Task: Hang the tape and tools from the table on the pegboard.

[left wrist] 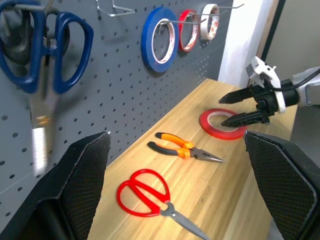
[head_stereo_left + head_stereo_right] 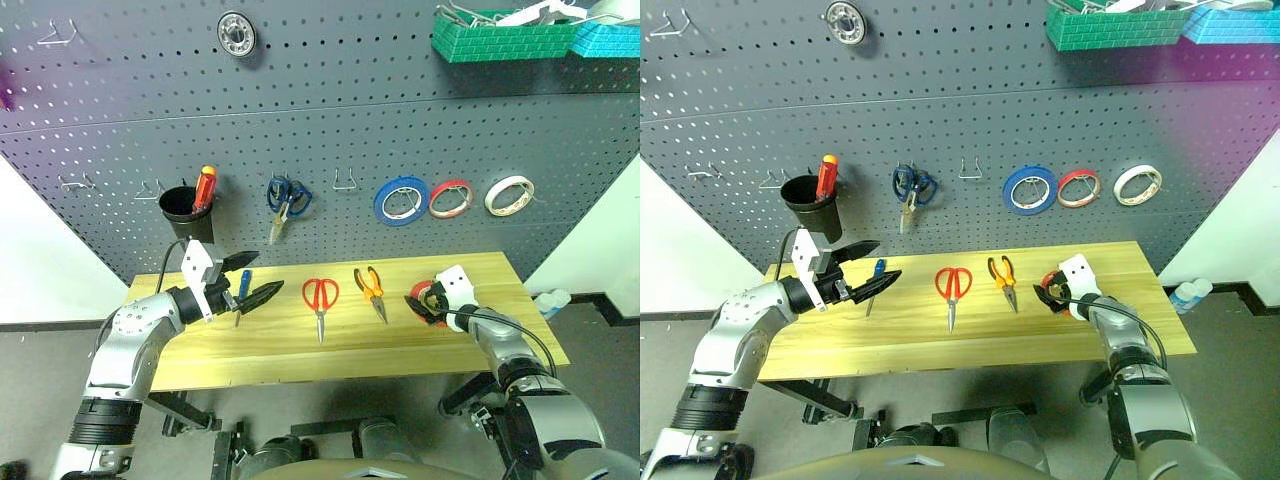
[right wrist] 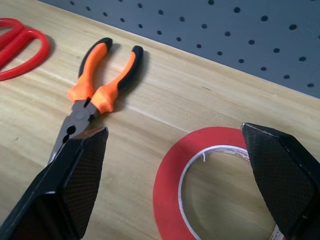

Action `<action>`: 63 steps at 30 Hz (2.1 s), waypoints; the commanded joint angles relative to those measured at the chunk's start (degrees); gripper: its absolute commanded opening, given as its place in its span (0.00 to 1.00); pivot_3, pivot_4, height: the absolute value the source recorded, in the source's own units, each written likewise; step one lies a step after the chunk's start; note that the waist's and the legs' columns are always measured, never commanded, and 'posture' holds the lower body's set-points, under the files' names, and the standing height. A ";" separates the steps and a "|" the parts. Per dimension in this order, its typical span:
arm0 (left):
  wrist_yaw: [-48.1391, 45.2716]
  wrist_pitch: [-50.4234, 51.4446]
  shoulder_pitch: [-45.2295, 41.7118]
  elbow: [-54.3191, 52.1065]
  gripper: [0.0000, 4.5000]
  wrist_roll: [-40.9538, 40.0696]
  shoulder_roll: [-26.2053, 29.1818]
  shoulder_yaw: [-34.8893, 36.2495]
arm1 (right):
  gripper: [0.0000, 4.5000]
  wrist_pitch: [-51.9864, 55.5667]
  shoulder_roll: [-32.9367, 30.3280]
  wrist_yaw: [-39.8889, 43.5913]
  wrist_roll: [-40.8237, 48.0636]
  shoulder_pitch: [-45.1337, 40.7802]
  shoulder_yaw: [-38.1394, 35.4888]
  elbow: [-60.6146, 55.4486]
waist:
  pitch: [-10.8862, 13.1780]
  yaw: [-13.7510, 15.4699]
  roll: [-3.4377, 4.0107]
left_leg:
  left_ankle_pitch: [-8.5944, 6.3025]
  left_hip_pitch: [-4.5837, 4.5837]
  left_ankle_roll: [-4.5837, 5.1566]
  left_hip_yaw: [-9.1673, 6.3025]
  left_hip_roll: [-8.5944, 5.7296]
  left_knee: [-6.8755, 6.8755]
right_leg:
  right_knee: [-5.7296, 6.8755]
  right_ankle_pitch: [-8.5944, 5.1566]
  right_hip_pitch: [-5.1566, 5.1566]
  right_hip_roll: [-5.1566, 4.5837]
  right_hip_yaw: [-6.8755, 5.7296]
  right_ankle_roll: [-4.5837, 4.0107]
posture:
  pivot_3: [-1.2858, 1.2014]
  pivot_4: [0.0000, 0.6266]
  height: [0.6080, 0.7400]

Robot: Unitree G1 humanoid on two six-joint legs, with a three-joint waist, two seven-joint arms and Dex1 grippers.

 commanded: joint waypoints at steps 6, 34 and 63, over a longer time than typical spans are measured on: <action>-1.42 1.84 -0.46 -3.67 0.99 -2.33 0.10 0.46 | 1.00 0.27 -3.06 2.75 -0.63 -1.41 0.61 -0.60 | 0.01 -0.09 -0.01 | 0.00 0.01 0.00 0.00 0.00 0.04 | 0.00 -0.05 0.01 0.00 0.00 -0.08 | 0.43 0.04 1.00; 1.20 9.73 4.49 -13.15 0.99 -5.58 0.42 0.94 | 1.00 13.26 -6.80 6.12 -0.22 3.39 1.59 -17.75 | 7.46 1.97 -0.45 | 0.08 -1.14 0.22 0.10 0.04 -0.12 | 0.06 -0.02 -1.01 -0.07 0.02 -0.07 | 0.43 0.40 1.00; -0.33 9.56 5.02 -15.71 0.99 -5.38 1.57 -0.68 | 1.00 23.91 -12.37 6.00 -5.01 3.06 5.94 -22.13 | 11.36 3.48 -1.39 | 0.10 -1.73 0.22 0.32 0.10 -0.18 | 0.02 0.02 -1.63 -0.09 0.10 -0.02 | 0.43 0.45 1.00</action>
